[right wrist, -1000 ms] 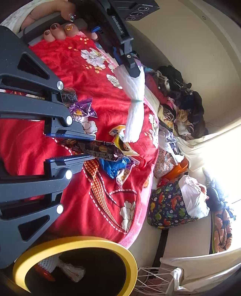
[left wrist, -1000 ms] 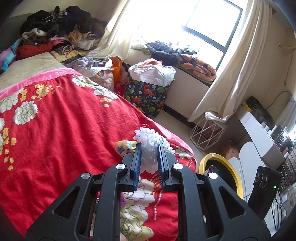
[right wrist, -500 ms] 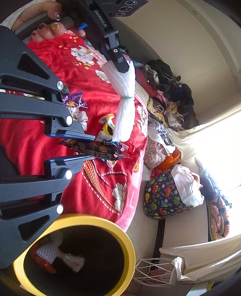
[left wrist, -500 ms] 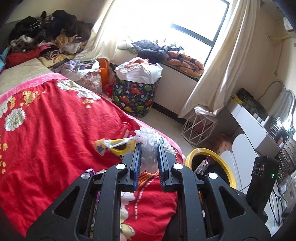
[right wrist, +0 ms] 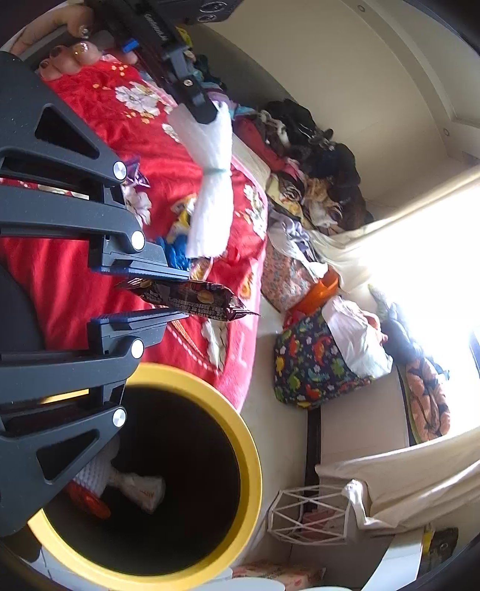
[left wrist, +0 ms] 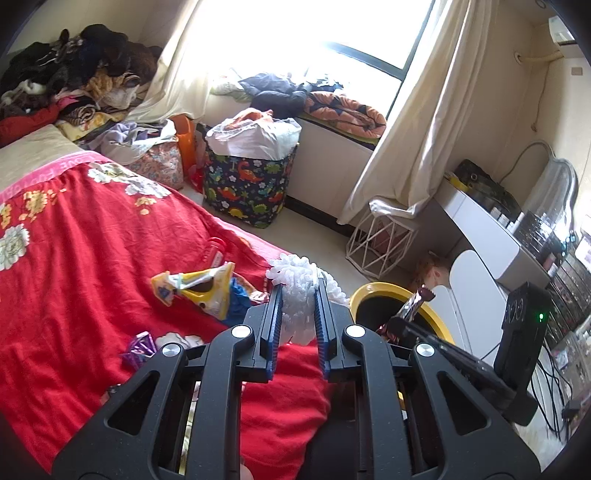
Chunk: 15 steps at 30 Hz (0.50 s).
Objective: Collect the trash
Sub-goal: 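Carry the foam net with the left tool while the right tool carries the wrapper over the bin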
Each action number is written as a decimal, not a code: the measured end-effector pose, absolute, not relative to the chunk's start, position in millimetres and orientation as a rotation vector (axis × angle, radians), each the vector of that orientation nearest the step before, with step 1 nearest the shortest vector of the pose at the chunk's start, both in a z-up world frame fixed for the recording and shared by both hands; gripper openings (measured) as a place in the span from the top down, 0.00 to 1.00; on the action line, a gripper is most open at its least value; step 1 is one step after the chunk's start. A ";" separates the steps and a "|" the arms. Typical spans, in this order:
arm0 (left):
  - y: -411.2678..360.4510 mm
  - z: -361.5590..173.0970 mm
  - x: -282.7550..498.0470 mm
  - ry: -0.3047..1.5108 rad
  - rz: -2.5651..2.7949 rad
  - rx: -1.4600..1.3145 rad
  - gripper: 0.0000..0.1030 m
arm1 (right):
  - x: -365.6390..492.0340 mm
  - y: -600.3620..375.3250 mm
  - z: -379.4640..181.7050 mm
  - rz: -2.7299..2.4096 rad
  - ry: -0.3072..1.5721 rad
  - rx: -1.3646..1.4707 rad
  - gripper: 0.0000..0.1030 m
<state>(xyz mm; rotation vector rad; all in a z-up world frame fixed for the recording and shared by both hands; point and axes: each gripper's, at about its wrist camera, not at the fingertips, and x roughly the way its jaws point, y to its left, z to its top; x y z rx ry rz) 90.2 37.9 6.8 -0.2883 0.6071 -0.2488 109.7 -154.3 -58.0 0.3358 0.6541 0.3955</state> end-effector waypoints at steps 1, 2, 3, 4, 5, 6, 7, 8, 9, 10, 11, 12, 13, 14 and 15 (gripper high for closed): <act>35.7 6.6 90.8 0.609 -0.254 -0.286 0.89 | 110.6 -157.8 -58.3 0.388 0.652 0.339 0.86; 34.0 6.5 91.3 0.610 -0.258 -0.284 0.89 | 110.8 -161.7 -58.2 0.381 0.650 0.343 0.86; 31.3 6.3 92.0 0.612 -0.263 -0.282 0.89 | 110.9 -165.3 -58.4 0.373 0.648 0.345 0.86; 30.1 6.6 91.6 0.612 -0.266 -0.280 0.89 | 110.8 -169.1 -58.8 0.363 0.645 0.345 0.86; 28.8 6.3 91.4 0.613 -0.269 -0.279 0.89 | 110.8 -171.5 -59.1 0.357 0.645 0.346 0.86; 27.0 6.0 91.6 0.614 -0.272 -0.277 0.89 | 110.8 -174.7 -59.4 0.351 0.644 0.350 0.86; 24.9 5.8 91.3 0.615 -0.277 -0.275 0.89 | 111.1 -177.3 -60.2 0.346 0.644 0.354 0.86; 23.1 5.9 91.2 0.616 -0.280 -0.273 0.89 | 111.7 -181.1 -60.8 0.338 0.645 0.359 0.86; 20.4 5.9 91.4 0.617 -0.285 -0.270 0.89 | 111.9 -183.9 -61.3 0.332 0.646 0.362 0.86; 18.9 5.8 92.0 0.618 -0.289 -0.268 0.89 | 111.6 -186.8 -62.0 0.327 0.645 0.366 0.86; 16.6 5.8 92.2 0.619 -0.294 -0.266 0.89 | 111.2 -190.2 -62.9 0.320 0.645 0.370 0.86; 14.5 5.0 91.8 0.619 -0.298 -0.264 0.89 | 111.4 -193.9 -63.5 0.314 0.644 0.373 0.86; 11.8 5.2 91.5 0.620 -0.301 -0.262 0.89 | 111.3 -196.0 -64.1 0.309 0.643 0.375 0.86; 9.1 4.8 91.6 0.622 -0.306 -0.259 0.89 | 111.2 -199.1 -64.5 0.302 0.641 0.377 0.86; 7.3 4.5 92.0 0.623 -0.311 -0.257 0.89 | 111.0 -201.1 -64.9 0.298 0.640 0.378 0.86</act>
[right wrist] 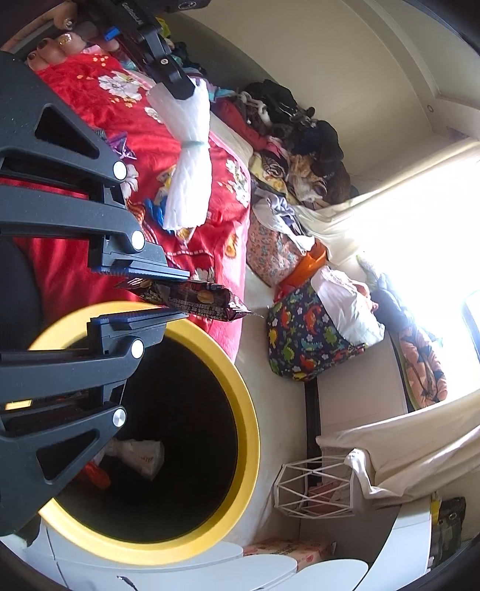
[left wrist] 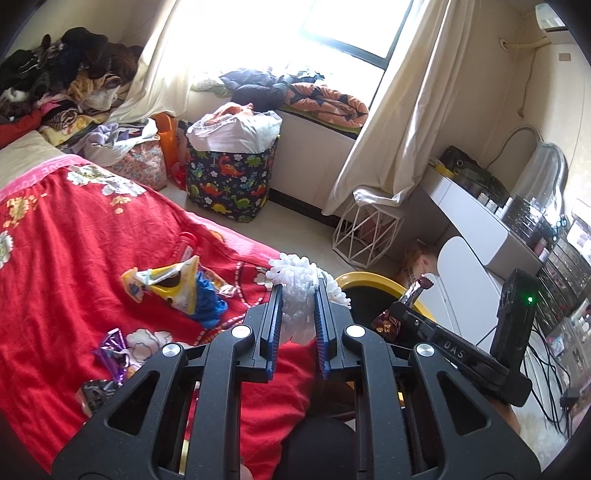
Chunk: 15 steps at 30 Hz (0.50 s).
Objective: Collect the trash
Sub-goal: 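Carry the foam net with the left tool while the right tool carries the wrapper over the bin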
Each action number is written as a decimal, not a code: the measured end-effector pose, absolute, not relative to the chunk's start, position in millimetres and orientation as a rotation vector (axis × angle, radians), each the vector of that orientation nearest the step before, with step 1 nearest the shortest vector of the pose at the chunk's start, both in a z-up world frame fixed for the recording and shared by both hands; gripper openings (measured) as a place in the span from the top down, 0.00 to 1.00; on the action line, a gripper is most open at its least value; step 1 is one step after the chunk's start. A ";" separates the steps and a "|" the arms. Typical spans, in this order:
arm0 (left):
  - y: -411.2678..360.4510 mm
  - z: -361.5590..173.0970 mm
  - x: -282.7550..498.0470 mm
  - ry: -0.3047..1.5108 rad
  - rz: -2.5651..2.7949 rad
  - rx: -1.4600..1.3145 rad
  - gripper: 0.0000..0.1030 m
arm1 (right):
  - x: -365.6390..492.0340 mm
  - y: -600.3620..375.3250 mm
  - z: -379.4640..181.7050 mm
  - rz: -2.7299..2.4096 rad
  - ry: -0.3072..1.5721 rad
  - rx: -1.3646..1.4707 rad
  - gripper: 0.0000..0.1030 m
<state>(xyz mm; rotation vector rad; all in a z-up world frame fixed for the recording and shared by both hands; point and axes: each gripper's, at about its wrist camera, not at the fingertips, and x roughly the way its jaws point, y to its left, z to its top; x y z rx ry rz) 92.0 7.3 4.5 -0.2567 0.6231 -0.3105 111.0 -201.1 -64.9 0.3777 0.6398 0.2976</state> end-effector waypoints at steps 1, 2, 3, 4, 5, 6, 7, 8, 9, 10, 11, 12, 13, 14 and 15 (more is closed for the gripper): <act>6.4 4.0 91.9 0.624 -0.313 -0.256 0.89 | 111.3 -203.1 -65.1 0.293 0.639 0.380 0.86; 4.9 3.8 92.0 0.625 -0.316 -0.255 0.89 | 111.3 -205.2 -65.5 0.289 0.638 0.383 0.86; 3.3 3.3 92.2 0.626 -0.320 -0.254 0.89 | 111.0 -206.7 -65.8 0.283 0.638 0.386 0.86; 2.6 3.3 92.7 0.627 -0.322 -0.253 0.89 | 110.5 -207.4 -65.8 0.279 0.637 0.387 0.86; 1.8 3.3 92.8 0.628 -0.325 -0.253 0.89 | 110.4 -209.4 -65.8 0.272 0.635 0.387 0.86; 0.0 3.1 92.9 0.628 -0.327 -0.251 0.89 | 110.4 -211.4 -65.8 0.267 0.633 0.387 0.86; -1.4 3.1 93.1 0.629 -0.330 -0.250 0.89 | 110.9 -213.0 -65.6 0.265 0.631 0.388 0.86; -3.0 2.8 93.3 0.629 -0.334 -0.248 0.89 | 110.9 -214.8 -65.8 0.261 0.630 0.390 0.86; -3.8 2.5 93.5 0.630 -0.337 -0.246 0.89 | 111.1 -216.3 -65.8 0.258 0.628 0.389 0.86; -5.3 2.1 93.5 0.630 -0.341 -0.244 0.89 | 111.1 -217.5 -65.7 0.253 0.625 0.387 0.86; -6.7 1.7 93.7 0.631 -0.344 -0.243 0.89 | 111.0 -218.6 -65.6 0.248 0.623 0.384 0.86; -8.0 1.6 93.6 0.632 -0.347 -0.243 0.89 | 111.1 -219.7 -65.8 0.245 0.622 0.384 0.86; -10.3 1.3 93.4 0.633 -0.352 -0.240 0.89 | 110.5 -221.1 -65.5 0.240 0.619 0.384 0.86; -12.0 0.9 93.6 0.633 -0.355 -0.238 0.89 | 110.5 -222.0 -65.5 0.236 0.618 0.383 0.86; -13.5 0.5 93.8 0.634 -0.359 -0.237 0.89 | 110.0 -221.1 -64.8 0.234 0.617 0.382 0.86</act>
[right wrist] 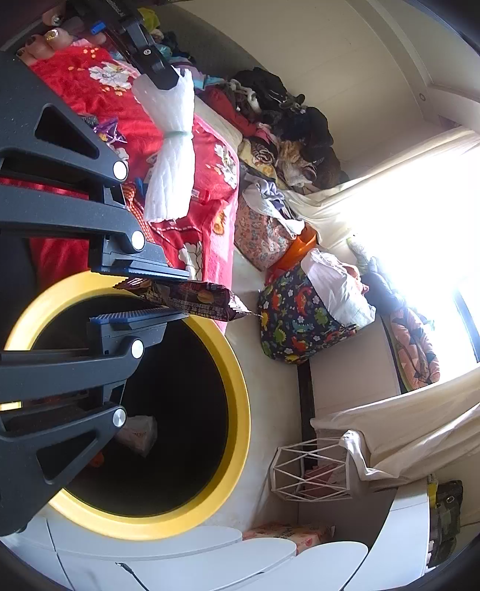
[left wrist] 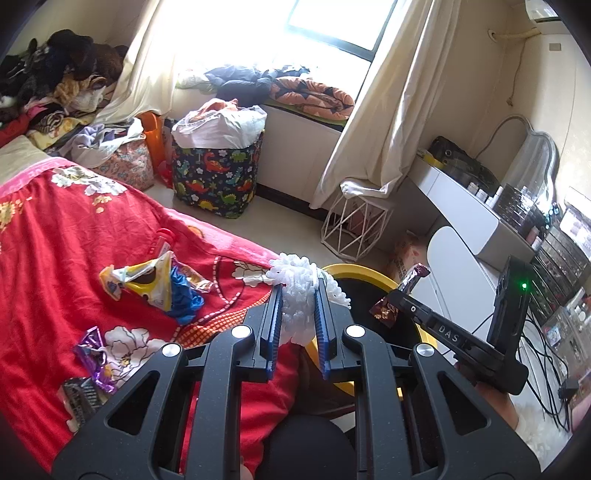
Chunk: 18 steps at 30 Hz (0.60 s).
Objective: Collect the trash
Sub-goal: 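Carry the foam net with the left tool while the right tool carries the wrapper over the bin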
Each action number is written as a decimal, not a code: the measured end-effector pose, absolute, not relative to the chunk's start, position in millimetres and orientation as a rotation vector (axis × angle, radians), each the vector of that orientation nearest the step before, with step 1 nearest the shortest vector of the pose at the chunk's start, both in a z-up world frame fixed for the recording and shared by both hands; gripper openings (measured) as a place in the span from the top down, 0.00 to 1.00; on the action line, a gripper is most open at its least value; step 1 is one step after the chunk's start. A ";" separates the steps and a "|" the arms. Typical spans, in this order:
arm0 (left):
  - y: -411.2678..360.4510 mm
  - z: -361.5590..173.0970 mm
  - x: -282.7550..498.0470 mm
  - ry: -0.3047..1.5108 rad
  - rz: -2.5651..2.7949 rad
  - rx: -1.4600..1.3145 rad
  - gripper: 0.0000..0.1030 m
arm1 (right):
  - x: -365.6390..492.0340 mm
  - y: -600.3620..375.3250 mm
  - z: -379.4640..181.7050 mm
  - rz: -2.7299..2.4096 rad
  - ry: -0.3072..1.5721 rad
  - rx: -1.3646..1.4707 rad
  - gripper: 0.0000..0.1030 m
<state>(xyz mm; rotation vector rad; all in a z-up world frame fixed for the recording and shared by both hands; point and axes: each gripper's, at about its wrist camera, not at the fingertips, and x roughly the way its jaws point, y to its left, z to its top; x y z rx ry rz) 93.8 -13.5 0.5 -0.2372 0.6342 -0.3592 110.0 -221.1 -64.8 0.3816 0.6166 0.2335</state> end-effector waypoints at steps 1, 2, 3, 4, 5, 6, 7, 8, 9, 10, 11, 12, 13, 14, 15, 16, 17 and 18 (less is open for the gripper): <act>-13.4 0.2 93.7 0.635 -0.363 -0.237 0.89 | 110.0 -222.4 -64.7 0.231 0.615 0.382 0.86; -15.2 -0.2 93.8 0.635 -0.367 -0.235 0.89 | 109.8 -223.3 -64.9 0.228 0.614 0.383 0.86; -16.4 -0.1 94.2 0.635 -0.369 -0.234 0.89 | 109.7 -224.4 -64.9 0.224 0.613 0.384 0.86; -17.9 -0.2 94.7 0.636 -0.373 -0.233 0.89 | 109.5 -225.1 -64.6 0.221 0.612 0.384 0.86; -19.5 0.0 94.7 0.636 -0.377 -0.231 0.89 | 109.3 -226.3 -64.8 0.217 0.611 0.384 0.86; -20.7 -0.4 94.9 0.637 -0.379 -0.229 0.89 | 108.8 -227.2 -64.7 0.213 0.609 0.383 0.86; -21.9 -1.0 95.3 0.638 -0.381 -0.229 0.89 | 108.5 -227.8 -64.8 0.209 0.609 0.382 0.86; -24.4 -1.4 95.4 0.639 -0.385 -0.228 0.89 | 108.0 -228.5 -65.0 0.205 0.608 0.383 0.86; -25.2 -1.8 95.5 0.640 -0.386 -0.227 0.89 | 107.8 -229.4 -65.3 0.202 0.607 0.383 0.86; -26.5 -2.4 95.9 0.641 -0.388 -0.224 0.89 | 107.6 -230.5 -65.6 0.199 0.607 0.383 0.86; -26.9 -2.8 96.3 0.642 -0.391 -0.223 0.89 | 107.5 -231.3 -65.7 0.195 0.607 0.383 0.86; -27.9 -3.5 96.9 0.644 -0.394 -0.223 0.89 | 108.4 -232.3 -65.1 0.191 0.606 0.382 0.86; -28.9 -4.1 97.2 0.644 -0.396 -0.222 0.89 | 108.7 -232.9 -64.8 0.187 0.606 0.381 0.86; -30.2 -4.7 97.5 0.646 -0.400 -0.220 0.89 | 108.7 -234.2 -65.2 0.182 0.606 0.383 0.86; -31.7 -5.3 97.7 0.648 -0.402 -0.218 0.89 | 108.2 -232.9 -64.5 0.178 0.606 0.383 0.86; -33.2 -5.0 98.2 0.649 -0.405 -0.216 0.89 | 108.0 -233.9 -65.0 0.174 0.606 0.383 0.86; -34.5 -5.5 98.3 0.650 -0.408 -0.215 0.89 | 108.0 -235.0 -65.5 0.168 0.606 0.382 0.86; -36.4 -5.9 98.8 0.653 -0.411 -0.212 0.89 | 107.7 -237.0 -66.1 0.164 0.606 0.383 0.86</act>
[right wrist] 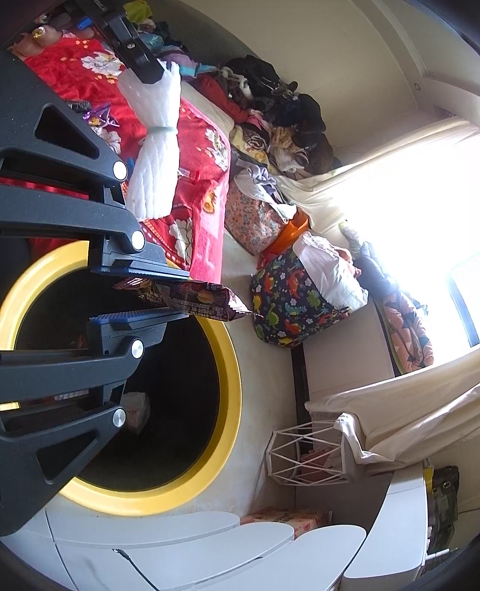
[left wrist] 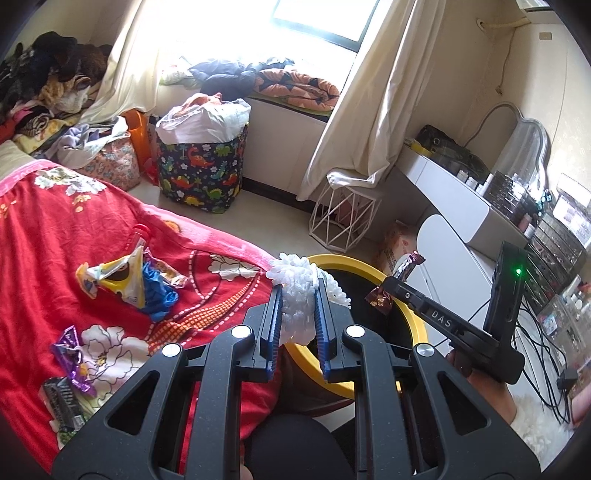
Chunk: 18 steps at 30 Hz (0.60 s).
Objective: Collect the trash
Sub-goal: 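Carry the foam net with the left tool while the right tool carries the wrapper over the bin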
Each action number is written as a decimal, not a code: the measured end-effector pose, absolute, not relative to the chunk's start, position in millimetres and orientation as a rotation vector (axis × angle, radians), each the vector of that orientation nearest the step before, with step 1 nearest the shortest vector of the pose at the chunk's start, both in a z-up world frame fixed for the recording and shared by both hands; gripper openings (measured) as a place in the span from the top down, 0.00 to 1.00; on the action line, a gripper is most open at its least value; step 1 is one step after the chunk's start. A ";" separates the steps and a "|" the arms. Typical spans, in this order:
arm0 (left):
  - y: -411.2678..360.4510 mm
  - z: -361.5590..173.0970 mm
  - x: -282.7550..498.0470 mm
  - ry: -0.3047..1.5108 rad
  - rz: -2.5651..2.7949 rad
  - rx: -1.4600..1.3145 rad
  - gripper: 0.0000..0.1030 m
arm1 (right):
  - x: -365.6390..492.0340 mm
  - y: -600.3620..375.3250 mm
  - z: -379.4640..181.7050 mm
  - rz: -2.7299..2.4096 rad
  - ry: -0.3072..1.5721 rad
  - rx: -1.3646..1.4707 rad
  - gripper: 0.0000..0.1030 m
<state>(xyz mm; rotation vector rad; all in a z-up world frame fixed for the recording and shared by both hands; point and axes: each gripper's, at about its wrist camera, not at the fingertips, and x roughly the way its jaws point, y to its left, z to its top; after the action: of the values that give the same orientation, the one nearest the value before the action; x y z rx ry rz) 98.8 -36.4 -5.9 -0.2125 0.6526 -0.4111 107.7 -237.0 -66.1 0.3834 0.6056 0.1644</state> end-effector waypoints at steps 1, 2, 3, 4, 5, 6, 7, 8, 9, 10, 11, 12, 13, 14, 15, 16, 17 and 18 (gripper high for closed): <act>-37.8 -6.5 99.2 0.654 -0.414 -0.211 0.89 | 107.3 -236.5 -65.8 0.160 0.605 0.384 0.86; -39.2 -7.1 99.2 0.655 -0.418 -0.210 0.89 | 107.3 -237.6 -66.2 0.155 0.605 0.384 0.86; -41.2 -7.7 99.4 0.657 -0.422 -0.209 0.89 | 107.3 -239.0 -66.8 0.151 0.604 0.383 0.86; -43.4 -8.3 99.4 0.657 -0.427 -0.207 0.89 | 107.0 -239.5 -67.3 0.147 0.604 0.382 0.86; -45.3 -9.0 99.5 0.657 -0.429 -0.205 0.89 | 107.0 -240.6 -67.9 0.141 0.604 0.381 0.86; -47.1 -9.9 100.1 0.661 -0.435 -0.205 0.89 | 107.6 -242.2 -68.9 0.138 0.604 0.380 0.86; -50.6 -11.3 100.6 0.665 -0.440 -0.202 0.89 | 107.1 -242.2 -69.4 0.133 0.604 0.379 0.86; -53.3 -12.4 100.8 0.667 -0.444 -0.199 0.89 | 107.4 -243.4 -70.7 0.127 0.607 0.381 0.86; -54.8 -13.8 100.7 0.669 -0.448 -0.196 0.89 | 107.1 -244.5 -71.6 0.122 0.608 0.383 0.86; -57.5 -15.4 100.7 0.672 -0.454 -0.195 0.89 | 108.1 -247.3 -73.2 0.117 0.609 0.385 0.86; -60.5 -16.9 101.0 0.674 -0.459 -0.193 0.89 | 108.4 -248.2 -74.3 0.112 0.612 0.384 0.86; -62.0 -18.1 101.4 0.676 -0.463 -0.191 0.89 | 108.5 -249.6 -75.3 0.107 0.613 0.384 0.86; -64.4 -19.5 101.7 0.679 -0.468 -0.187 0.89 | 108.6 -250.9 -76.2 0.101 0.614 0.384 0.86; -66.7 -20.7 102.3 0.681 -0.470 -0.184 0.89 | 109.0 -253.1 -77.3 0.098 0.615 0.384 0.86; -68.8 -22.5 103.0 0.684 -0.475 -0.182 0.89 | 108.5 -253.6 -78.0 0.092 0.615 0.383 0.86; -71.0 -24.2 103.6 0.687 -0.478 -0.179 0.89 | 108.3 -254.4 -78.6 0.087 0.615 0.382 0.86; -73.5 -26.2 104.4 0.691 -0.481 -0.175 0.89 | 108.2 -256.0 -79.4 0.079 0.614 0.381 0.86; -74.3 -27.3 104.9 0.693 -0.482 -0.173 0.89 | 108.1 -257.3 -79.9 0.075 0.614 0.382 0.86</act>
<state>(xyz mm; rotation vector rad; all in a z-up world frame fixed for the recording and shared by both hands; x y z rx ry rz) 104.9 -74.3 -27.3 -0.1728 0.6933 -0.4821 108.1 -257.3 -79.9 0.3819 0.6139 0.0754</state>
